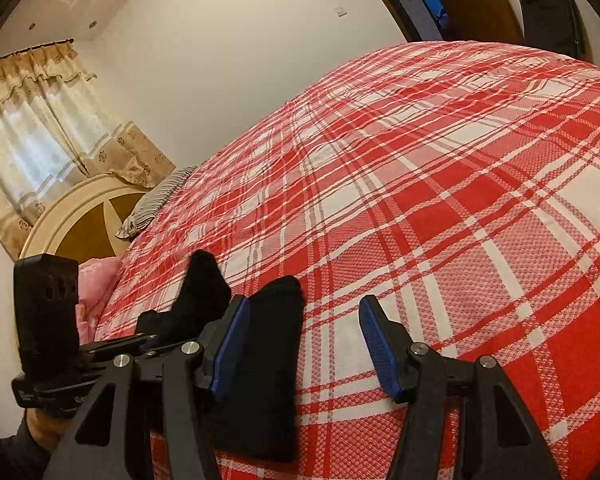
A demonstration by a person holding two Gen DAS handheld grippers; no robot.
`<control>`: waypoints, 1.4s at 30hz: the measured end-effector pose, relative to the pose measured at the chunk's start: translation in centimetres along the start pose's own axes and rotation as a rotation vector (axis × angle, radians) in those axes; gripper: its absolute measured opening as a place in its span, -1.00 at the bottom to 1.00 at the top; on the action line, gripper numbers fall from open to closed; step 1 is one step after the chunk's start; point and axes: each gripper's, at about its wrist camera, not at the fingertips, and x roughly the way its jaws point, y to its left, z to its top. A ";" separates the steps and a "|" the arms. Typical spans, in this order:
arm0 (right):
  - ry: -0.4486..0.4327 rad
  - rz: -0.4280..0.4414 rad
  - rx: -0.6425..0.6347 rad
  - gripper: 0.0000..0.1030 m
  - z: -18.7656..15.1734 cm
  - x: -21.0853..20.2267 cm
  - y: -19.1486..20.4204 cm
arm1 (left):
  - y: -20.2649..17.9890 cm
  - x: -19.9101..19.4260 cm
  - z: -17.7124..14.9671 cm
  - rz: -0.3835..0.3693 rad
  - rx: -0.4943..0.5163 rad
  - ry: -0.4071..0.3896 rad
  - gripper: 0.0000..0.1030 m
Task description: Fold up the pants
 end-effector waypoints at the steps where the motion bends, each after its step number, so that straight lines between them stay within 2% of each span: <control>1: -0.001 0.007 -0.003 0.14 0.0 0.0 0.1 | 0.0 0.0 -0.1 -0.010 -0.001 0.007 -0.43; 3: -0.007 0.019 -0.005 0.14 0.0 -0.2 0.1 | -0.1 -0.7 -0.3 -0.048 -0.006 0.003 -0.20; 4: -0.011 0.020 -0.001 0.14 0.0 -0.3 0.0 | -0.2 -1.3 -0.4 -0.063 0.002 -0.007 -0.15; 6: -0.018 0.020 0.018 0.14 0.0 -0.6 -0.1 | -0.3 -3.0 -0.7 -0.068 0.031 -0.041 0.08; 10: -0.013 0.041 0.036 0.14 0.1 -1.3 0.6 | 1.3 -6.1 -1.4 -0.043 0.029 -0.121 0.36; 12: 0.012 0.049 0.015 0.14 0.1 -1.3 1.7 | 3.2 -7.4 -2.0 0.009 -0.007 -0.157 0.49; 16: 0.039 0.060 -0.055 0.14 -0.3 -1.5 5.2 | 7.6 -8.2 -3.3 0.110 -0.103 -0.197 0.49; 19: 0.063 0.027 -0.136 0.38 -0.8 -0.9 8.5 | 10.6 -8.1 -4.4 0.206 -0.184 -0.209 0.49; 23: 0.100 -0.012 -0.312 0.39 -2.6 0.9 13.3 | 12.9 -7.6 -5.7 0.219 -0.267 -0.211 0.49; 25: 0.140 -0.028 -0.398 0.39 -3.8 2.1 15.2 | 13.2 -7.4 -5.9 0.216 -0.275 -0.212 0.49; 27: 0.177 -0.091 -0.468 0.39 -4.7 3.1 15.9 | 13.5 -7.3 -6.2 0.221 -0.270 -0.213 0.49; 29: 0.180 -0.277 -0.516 0.39 -5.0 3.7 15.1 | 13.9 -7.3 -6.5 0.233 -0.271 -0.210 0.49; 30: 0.183 -0.395 -0.513 0.39 -4.9 3.6 13.6 | 14.3 -7.4 -6.7 0.235 -0.279 -0.215 0.49; 33: 0.235 -0.468 -0.388 0.38 -4.5 2.1 9.0 | 15.5 -7.5 -7.2 0.236 -0.308 -0.213 0.53; 36: 0.260 -0.448 -0.298 0.43 -4.5 0.3 6.4 | 16.6 -6.9 -7.3 0.245 -0.330 -0.205 0.53; 38: 0.263 -0.445 -0.296 0.43 -4.1 -0.1 6.6 | 17.1 -6.6 -7.3 0.248 -0.338 -0.201 0.53; 40: 0.224 -0.428 -0.291 0.43 -3.3 -0.5 7.5 | 17.4 -6.3 -7.0 0.254 -0.338 -0.195 0.53; 42: 0.167 -0.354 -0.311 0.43 -2.3 -0.3 8.9 | 17.5 -6.5 -6.8 0.249 -0.343 -0.204 0.53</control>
